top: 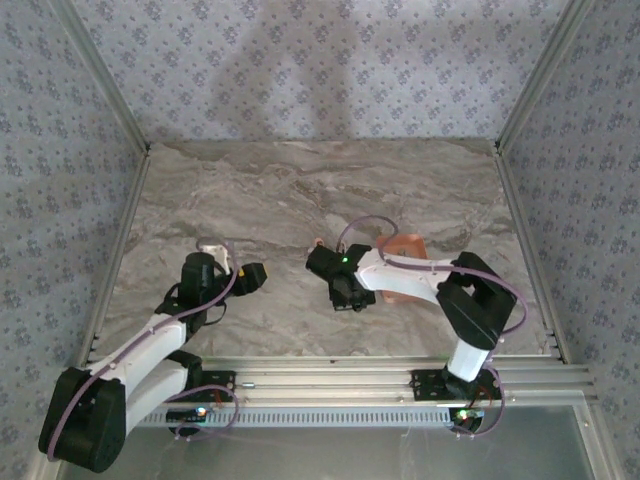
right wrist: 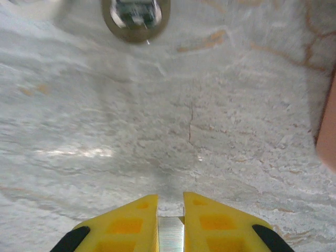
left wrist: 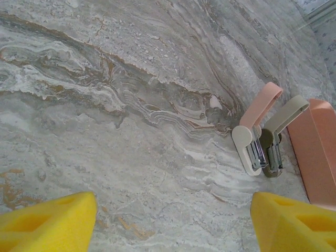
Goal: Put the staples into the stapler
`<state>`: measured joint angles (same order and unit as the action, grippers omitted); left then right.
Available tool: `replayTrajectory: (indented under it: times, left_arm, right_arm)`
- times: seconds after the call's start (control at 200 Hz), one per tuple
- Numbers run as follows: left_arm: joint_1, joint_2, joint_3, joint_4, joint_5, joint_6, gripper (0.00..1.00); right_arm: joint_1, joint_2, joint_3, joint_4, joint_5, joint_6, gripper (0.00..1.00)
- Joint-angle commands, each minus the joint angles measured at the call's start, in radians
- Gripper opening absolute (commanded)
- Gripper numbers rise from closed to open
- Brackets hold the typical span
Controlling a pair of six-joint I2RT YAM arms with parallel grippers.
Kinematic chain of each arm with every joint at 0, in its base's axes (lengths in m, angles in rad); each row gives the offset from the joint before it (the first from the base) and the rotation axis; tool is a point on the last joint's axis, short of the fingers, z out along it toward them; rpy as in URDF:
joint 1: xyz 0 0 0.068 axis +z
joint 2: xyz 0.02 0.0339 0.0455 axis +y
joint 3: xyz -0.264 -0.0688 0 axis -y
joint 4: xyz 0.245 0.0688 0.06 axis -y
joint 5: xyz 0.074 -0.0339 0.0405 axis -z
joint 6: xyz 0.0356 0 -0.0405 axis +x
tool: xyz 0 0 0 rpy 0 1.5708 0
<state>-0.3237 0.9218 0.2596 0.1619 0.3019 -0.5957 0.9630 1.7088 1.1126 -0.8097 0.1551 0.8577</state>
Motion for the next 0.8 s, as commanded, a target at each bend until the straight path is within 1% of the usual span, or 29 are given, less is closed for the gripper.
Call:
replayTrajectory:
  times: [0.0,0.19,0.52,0.545,0.65,0.795]
  left_arm:
    - [-0.006,0.003,-0.023,0.049,0.017,0.001,0.78]
    - [-0.010,0.063,-0.023,0.096,0.059,0.020,0.79]
    - [-0.011,0.138,-0.010,0.117,0.016,0.025,0.79]
    - [-0.011,0.147,-0.006,0.120,0.017,0.026,0.79]
    - [-0.012,0.185,0.009,0.135,0.019,0.026,0.79]
    - [-0.011,0.220,0.020,0.157,0.013,0.015,0.78]
  right_arm:
    - [0.003,-0.054,-0.014,0.068,0.073,0.009,0.16]
    - [-0.008,-0.061,0.004,0.138,0.105,-0.042,0.16]
    - [-0.029,0.012,0.071,0.199,0.114,-0.142,0.15]
    - [-0.032,0.021,0.107,0.202,0.114,-0.149,0.15]
    - [-0.041,0.046,0.137,0.204,0.114,-0.172,0.15]
    - [-0.065,0.077,0.171,0.243,0.085,-0.210,0.15]
